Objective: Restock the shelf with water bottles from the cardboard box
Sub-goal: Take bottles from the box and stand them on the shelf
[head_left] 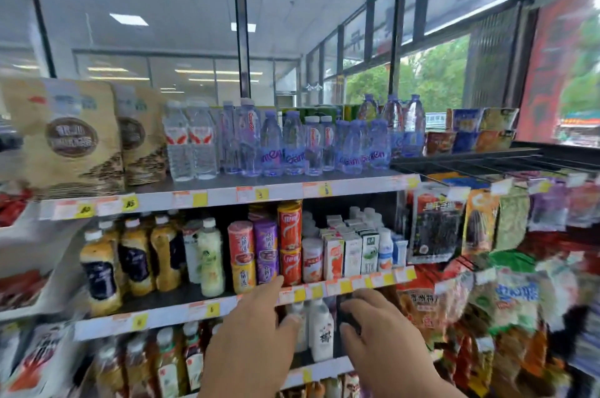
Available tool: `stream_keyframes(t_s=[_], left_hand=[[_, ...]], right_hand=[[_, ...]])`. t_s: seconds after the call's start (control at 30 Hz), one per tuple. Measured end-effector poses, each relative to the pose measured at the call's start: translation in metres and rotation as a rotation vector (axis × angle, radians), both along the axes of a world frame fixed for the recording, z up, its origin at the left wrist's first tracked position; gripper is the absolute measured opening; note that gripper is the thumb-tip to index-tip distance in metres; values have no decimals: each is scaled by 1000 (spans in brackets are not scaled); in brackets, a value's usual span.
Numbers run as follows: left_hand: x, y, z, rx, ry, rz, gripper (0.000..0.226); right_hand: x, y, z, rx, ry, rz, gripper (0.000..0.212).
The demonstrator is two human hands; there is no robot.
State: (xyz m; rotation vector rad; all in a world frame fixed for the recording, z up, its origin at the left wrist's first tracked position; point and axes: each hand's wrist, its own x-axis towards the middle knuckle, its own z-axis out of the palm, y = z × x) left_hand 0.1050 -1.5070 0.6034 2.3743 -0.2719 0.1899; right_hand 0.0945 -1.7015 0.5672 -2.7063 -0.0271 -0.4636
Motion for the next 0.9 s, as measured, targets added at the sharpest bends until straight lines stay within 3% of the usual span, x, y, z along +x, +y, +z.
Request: stream_keyframes(t_s=[0.3,0.63,0.77,0.9], left_hand=[[-5,9,-6,33,2,-37,70],[-17,-25,-10,138,48,40,66],[-33,-45,-38,162,-6,73,63],[-39,-63,-79,225,66,100,59]], right_hand=[[-7,4,4,-35,-65,-14,28],[-13,-23,-14,17,-28,56,36],[-22,-37,-42,-6,-7,93,35],[-27,-47,-78,-7,44,142,31]])
